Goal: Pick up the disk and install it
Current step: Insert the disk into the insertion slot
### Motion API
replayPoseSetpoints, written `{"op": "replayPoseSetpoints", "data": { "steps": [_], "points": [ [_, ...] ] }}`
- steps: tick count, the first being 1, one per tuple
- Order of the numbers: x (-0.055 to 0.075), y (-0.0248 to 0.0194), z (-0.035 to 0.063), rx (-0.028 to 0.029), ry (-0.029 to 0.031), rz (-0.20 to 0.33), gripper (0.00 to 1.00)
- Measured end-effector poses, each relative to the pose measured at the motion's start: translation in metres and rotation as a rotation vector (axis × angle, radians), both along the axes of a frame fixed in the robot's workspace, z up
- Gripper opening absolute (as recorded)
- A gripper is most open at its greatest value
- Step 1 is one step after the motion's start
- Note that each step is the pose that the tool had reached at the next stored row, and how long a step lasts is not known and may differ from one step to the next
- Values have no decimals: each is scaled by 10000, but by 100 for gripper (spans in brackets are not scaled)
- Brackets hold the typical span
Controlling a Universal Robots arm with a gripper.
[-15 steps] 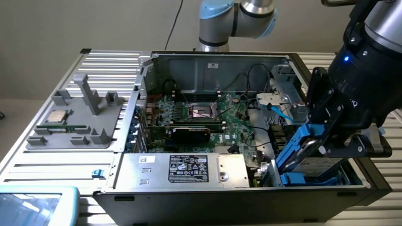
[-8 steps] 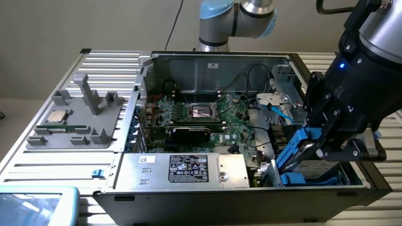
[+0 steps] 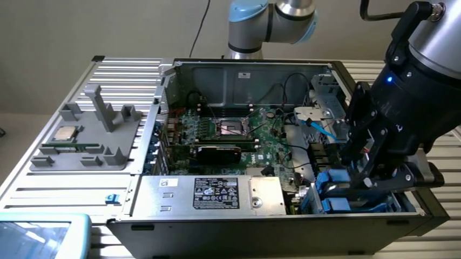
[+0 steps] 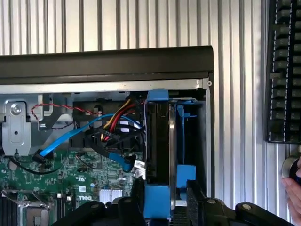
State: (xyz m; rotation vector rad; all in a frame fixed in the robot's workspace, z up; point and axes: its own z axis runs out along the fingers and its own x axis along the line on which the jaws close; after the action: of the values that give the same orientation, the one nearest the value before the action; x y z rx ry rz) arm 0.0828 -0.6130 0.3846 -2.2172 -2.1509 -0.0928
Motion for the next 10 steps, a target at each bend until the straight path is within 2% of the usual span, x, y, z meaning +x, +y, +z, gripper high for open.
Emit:
{"op": "replayPoseSetpoints", "data": {
  "steps": [1, 4, 6, 7, 10],
  "points": [
    [0, 0, -4, 1, 0, 0, 51],
    [0, 0, -11, 0, 0, 0, 69],
    [0, 0, -17, 0, 0, 0, 69],
    [0, 0, -19, 0, 0, 0, 75],
    [0, 0, -19, -2, 0, 0, 75]
  ]
}}
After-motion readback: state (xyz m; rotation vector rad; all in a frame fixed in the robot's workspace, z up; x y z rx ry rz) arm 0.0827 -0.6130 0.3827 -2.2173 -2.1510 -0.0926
